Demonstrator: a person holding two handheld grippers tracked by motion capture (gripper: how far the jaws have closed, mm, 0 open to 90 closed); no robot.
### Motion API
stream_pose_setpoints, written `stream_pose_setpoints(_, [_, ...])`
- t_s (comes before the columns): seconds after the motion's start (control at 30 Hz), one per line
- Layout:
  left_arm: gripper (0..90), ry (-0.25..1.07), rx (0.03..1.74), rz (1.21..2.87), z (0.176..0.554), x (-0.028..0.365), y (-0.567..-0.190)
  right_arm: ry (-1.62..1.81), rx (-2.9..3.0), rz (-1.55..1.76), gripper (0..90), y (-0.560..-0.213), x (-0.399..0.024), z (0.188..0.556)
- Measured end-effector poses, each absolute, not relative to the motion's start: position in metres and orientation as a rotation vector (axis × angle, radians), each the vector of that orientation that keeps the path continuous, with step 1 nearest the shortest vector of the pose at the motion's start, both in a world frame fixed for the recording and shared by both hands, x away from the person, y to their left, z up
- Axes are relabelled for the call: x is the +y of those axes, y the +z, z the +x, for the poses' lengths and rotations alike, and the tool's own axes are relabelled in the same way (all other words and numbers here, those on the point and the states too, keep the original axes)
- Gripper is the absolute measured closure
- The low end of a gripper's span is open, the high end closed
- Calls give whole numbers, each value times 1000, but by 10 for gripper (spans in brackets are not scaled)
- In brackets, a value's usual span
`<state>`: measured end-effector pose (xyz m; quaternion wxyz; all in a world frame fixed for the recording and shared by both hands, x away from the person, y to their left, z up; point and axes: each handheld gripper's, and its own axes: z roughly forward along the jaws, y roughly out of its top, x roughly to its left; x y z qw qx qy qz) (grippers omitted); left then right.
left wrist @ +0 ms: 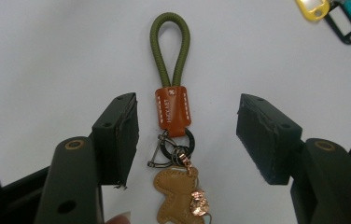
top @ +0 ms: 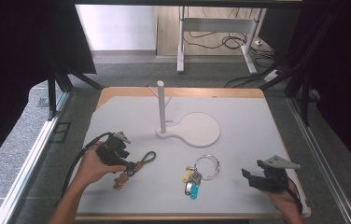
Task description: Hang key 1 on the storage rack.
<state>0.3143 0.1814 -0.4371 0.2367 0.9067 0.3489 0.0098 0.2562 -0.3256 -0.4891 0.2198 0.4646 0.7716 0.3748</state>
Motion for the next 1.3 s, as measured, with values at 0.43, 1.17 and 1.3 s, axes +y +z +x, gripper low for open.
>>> stream_pose_setpoints(0.43, [397, 2, 948, 2582, 325, 160, -438, 1033, 2138, 1288, 267, -489, -326, 256])
stream_pose_setpoints(1.17, [498, -27, 950, 2772, 343, 138, -471, 1010, 2165, 1288, 270, -493, -323, 257])
stream_pose_setpoints(1.3, [515, -30, 940, 2795, 343, 136, -474, 1010, 2165, 1289, 269, -493, -323, 257])
